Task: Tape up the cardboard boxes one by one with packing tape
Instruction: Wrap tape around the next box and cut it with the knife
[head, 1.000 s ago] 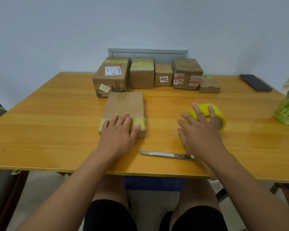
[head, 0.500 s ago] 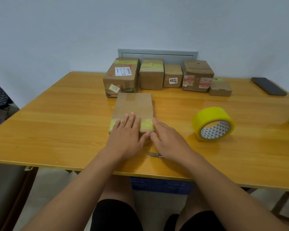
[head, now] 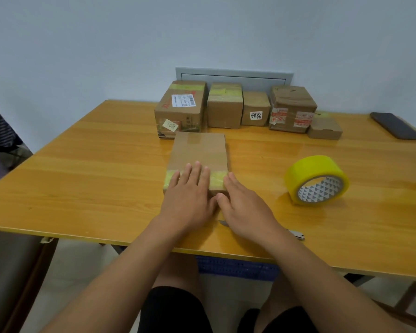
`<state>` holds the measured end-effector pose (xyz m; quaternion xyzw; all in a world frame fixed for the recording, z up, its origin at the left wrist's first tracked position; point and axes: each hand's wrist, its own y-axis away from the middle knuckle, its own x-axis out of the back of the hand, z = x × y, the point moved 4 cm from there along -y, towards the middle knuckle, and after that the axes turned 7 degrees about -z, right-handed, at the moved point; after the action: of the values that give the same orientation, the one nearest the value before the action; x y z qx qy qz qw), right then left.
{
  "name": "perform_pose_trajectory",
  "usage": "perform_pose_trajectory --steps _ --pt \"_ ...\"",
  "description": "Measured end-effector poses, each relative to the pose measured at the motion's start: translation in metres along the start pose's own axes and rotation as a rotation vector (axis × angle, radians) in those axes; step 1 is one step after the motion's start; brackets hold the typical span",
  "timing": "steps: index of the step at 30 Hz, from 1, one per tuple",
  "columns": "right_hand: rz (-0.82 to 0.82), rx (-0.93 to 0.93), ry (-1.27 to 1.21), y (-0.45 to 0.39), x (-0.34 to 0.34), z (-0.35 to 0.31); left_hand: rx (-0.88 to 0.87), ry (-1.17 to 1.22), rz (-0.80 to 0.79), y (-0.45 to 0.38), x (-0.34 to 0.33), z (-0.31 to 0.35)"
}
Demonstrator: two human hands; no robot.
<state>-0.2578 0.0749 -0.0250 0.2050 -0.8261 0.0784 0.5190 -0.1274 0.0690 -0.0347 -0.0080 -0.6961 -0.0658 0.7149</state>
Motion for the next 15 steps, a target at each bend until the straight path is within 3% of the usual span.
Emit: perform_pose_trajectory --steps 4,10,15 --pt "-0.036 0.014 -0.048 -0.002 0.003 0.006 -0.042 0.012 -0.015 -0.002 0.002 -0.007" --pt "-0.064 0.021 0.084 -0.001 0.013 0.002 -0.099 0.077 -0.015 0.003 0.009 -0.02" --pt "-0.092 0.011 0.037 0.0 0.011 0.002 0.184 0.371 0.013 0.017 0.009 -0.038"
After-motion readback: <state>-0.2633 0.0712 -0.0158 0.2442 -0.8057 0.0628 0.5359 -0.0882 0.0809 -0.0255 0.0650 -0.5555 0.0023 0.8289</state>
